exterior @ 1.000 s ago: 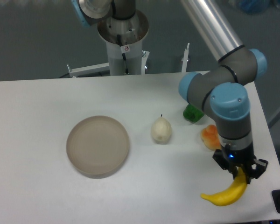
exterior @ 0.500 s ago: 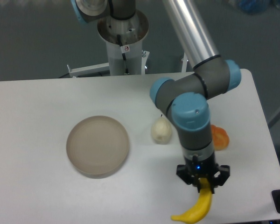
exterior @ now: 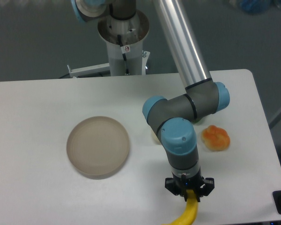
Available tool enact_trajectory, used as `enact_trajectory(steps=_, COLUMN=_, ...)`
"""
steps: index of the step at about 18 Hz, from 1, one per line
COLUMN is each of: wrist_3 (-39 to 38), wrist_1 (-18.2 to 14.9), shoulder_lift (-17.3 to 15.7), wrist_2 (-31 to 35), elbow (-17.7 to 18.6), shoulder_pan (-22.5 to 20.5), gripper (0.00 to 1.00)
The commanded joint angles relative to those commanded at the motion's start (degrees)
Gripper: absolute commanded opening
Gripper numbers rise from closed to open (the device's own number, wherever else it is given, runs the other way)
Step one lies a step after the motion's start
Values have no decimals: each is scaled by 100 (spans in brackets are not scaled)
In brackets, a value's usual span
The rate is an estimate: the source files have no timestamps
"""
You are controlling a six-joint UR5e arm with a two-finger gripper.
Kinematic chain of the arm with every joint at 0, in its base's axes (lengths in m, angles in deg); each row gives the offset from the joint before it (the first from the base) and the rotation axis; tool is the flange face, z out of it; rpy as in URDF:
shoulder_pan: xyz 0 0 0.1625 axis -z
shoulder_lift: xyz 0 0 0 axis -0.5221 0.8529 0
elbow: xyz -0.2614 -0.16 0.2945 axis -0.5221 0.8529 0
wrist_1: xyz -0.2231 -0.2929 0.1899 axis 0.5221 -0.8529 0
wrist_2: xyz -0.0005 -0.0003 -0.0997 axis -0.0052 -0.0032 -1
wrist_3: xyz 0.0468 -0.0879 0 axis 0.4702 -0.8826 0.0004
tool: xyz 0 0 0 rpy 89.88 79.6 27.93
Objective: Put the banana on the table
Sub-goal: 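Carry the yellow banana in the gripper toward the pear, lowering it, then lower the held banana onto the table beside the pear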
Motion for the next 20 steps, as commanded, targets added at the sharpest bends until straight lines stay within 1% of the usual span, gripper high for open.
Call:
enact_trajectory(steps=3, wrist_3=1546, wrist_1=9, shoulder_lift=-123, wrist_2=9, elbow=395, shoulder_pan=-220, gripper=33)
enact_trajectory(steps=5, wrist_3=2164, wrist_1=17, shoulder_lift=-237, wrist_2=-44, elbow=650, shoulder_pan=-439, gripper=33)
enact_trajectory(steps=6, wrist_3=2332, wrist_1=9, shoulder_lift=-281, wrist_2=-44, elbow=729, shoulder_pan=-484, gripper=33)
enact_trajectory(steps=8, wrist_3=2298, wrist_1=0, shoulder_lift=-343, wrist_2=-114, elbow=765, shoulder_pan=-571, gripper=33)
enact_trajectory(steps=12, wrist_3=2097, wrist_1=-9, shoulder_lift=-343, wrist_2=-360, elbow=818, shoulder_pan=-572, gripper=33)
enact_trajectory(steps=14, wrist_3=1773, wrist_1=-9, shoulder_lift=-352, wrist_2=-378, elbow=940, shoulder_pan=-563, gripper=33)
enact_trajectory(steps=18, wrist_3=1140, wrist_1=-17, shoulder_lift=-361, wrist_2=-659, elbow=985, shoulder_pan=-528, gripper=33)
enact_trajectory(steps=20, wrist_3=1050, wrist_1=-9, shoulder_lift=-396, wrist_2=-650, elbow=1090, shoulder_pan=-528, gripper=33)
